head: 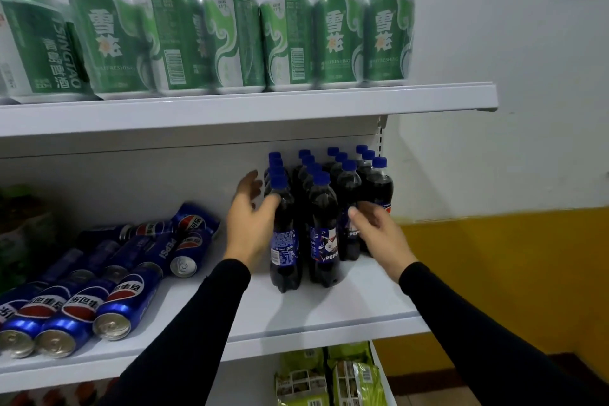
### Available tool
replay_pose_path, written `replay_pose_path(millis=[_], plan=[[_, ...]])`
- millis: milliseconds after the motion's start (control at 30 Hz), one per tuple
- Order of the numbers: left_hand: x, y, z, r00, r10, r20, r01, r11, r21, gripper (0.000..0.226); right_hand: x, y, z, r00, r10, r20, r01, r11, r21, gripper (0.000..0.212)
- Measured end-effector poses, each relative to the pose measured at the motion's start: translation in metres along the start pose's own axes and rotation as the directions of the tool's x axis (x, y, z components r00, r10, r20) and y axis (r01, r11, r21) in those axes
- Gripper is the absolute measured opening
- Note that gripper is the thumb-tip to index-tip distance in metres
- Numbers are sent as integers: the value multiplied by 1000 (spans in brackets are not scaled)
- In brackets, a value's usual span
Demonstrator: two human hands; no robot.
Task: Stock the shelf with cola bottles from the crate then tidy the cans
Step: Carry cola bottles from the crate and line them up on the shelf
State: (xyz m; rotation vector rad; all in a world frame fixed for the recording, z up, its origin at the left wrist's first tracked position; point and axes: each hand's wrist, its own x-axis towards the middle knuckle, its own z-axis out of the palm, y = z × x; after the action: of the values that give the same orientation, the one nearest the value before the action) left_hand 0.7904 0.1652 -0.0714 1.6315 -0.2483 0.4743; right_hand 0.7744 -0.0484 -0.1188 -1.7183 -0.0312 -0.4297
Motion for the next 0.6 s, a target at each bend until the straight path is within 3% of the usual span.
replay_pose_path(millis=[133,300,600], plan=[[-3,25,18,993,77,86,-63,986,-156,44,-12,-12,-31,993,-7,-117,13,999,51,38],[-27,38,76,948,87,307,-10,970,-244,33,-50,-24,-87,962,2,-274,15,998,61,30],[-149,65,224,738,-17,675,247,937,-247,35,-181,-31,-253,846,30,-533,-7,999,45,43]])
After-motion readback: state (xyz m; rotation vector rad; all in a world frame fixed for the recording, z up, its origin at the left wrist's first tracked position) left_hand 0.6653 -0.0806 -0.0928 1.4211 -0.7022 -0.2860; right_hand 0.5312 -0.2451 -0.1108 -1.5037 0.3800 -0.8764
